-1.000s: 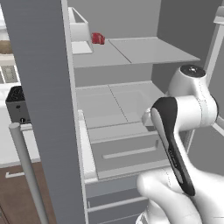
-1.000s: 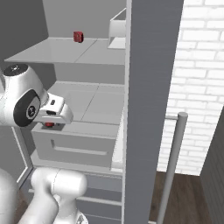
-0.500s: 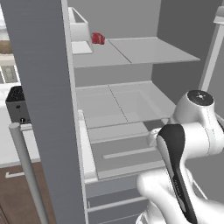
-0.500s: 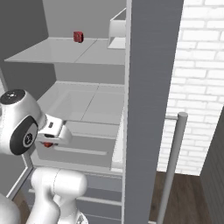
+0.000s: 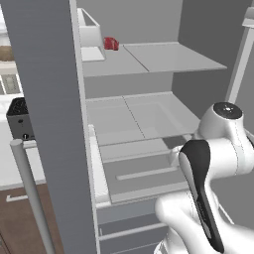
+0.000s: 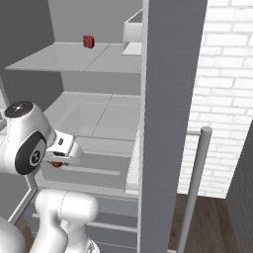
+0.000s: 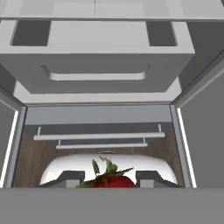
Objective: Take the strawberry from the fridge and place it on top of the pancake, located on the dining counter.
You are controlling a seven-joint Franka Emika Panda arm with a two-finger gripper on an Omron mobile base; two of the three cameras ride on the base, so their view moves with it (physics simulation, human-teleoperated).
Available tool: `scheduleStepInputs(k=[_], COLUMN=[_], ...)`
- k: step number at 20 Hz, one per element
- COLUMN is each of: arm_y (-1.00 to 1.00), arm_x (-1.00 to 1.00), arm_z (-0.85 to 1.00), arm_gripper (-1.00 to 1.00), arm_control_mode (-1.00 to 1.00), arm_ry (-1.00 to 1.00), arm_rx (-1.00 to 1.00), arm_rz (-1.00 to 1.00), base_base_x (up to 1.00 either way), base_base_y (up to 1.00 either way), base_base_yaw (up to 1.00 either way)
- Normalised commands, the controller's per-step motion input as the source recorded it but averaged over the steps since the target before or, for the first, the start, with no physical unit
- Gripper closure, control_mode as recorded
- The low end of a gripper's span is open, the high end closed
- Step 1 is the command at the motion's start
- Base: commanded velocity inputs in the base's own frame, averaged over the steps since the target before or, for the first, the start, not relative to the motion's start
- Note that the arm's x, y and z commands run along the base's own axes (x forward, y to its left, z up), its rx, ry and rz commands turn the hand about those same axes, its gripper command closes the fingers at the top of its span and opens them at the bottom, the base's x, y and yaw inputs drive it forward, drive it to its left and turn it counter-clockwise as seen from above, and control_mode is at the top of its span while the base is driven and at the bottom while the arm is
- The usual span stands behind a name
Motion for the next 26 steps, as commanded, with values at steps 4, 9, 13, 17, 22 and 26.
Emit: scheduleStepInputs(k=[4,9,13,17,22,26], arm_y=[0.0,0.0,0.0,0.0,0.0,0.0], arm_x=[0.0,-0.06,0.0,0.0,0.0,0.0], arm_z=[0.0,0.0,0.0,0.0,0.0,0.0], arm_gripper=[1.0,1.0,1.0,1.0,1.0,1.0], arm_control_mode=[-1.0,1.0,1.0,1.0,1.0,1.0], arm_ry=[0.0,-0.01,0.0,0.0,0.0,0.0], arm_rx=[0.0,0.0,0.0,0.0,0.0,0.0], arm_rz=[0.0,-0.02,0.0,0.0,0.0,0.0], base_base_x=[0.0,-0.12,-0.44,-0.59,-0.59,-0.62], base_base_y=[0.0,0.19,0.55,0.29,-0.01,-0.11], base_base_yaw=[0.0,-0.16,-0.59,-0.65,-0.67,-0.66])
